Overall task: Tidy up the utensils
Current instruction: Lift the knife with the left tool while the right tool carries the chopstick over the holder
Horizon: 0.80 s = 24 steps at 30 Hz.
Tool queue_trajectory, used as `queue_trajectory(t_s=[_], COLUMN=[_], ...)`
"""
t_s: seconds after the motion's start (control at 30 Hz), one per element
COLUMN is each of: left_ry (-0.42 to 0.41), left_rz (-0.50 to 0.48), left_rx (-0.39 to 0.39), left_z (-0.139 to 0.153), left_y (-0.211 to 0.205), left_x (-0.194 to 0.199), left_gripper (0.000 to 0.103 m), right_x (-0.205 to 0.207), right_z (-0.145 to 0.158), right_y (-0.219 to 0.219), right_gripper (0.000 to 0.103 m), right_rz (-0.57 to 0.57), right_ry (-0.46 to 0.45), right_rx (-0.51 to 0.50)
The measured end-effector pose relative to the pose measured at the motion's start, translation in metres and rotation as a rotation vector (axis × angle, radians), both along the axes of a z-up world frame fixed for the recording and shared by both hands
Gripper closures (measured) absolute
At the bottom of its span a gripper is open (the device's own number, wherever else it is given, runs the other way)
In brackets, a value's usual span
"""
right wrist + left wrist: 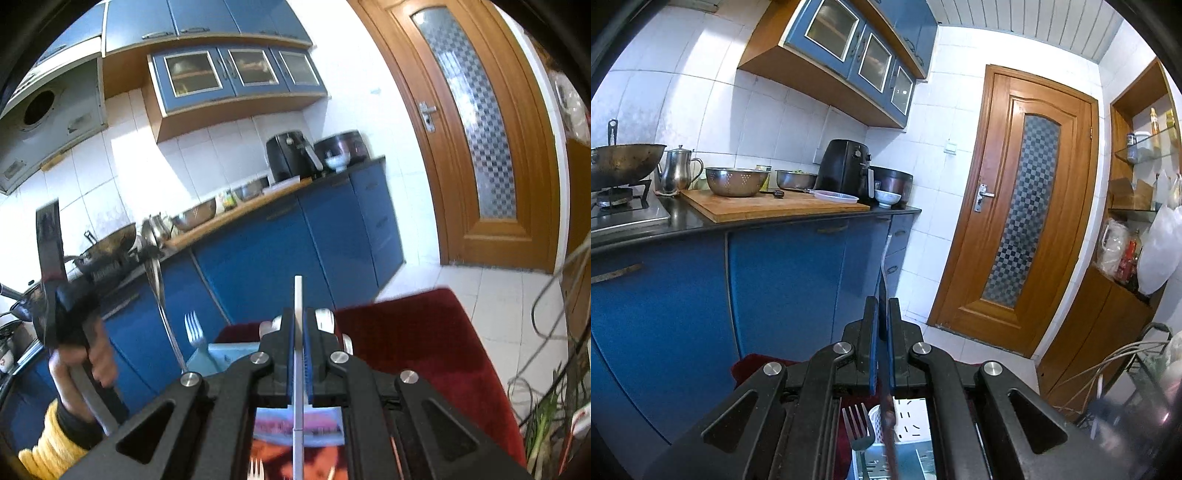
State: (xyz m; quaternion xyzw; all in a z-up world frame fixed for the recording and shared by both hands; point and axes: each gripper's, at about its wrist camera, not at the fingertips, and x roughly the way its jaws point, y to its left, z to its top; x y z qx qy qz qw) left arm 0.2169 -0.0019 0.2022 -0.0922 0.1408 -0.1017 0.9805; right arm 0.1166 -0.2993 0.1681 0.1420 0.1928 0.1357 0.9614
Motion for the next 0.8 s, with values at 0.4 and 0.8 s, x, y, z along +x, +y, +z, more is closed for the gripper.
queue_trajectory(t_s=[0.4,0.8], left_ry=[-0.08,-0.086], left_rz=[0.024,0.015], left_rx=[0.02,0.089], left_z=[-0.021,-0.069], left_y=[-0.006,-0.022], left_x=[0.01,0.0], left_gripper=[0.101,0.101], right_x=[0.043,0.074], right_z=[0.016,-0.036], right_y=[0.027,0.044], right_gripper=[0.097,0.097], right_rz=[-0.073,-0.069], right_ry=[-0.187,-0.242], right_rx=[-0.053,-0.085])
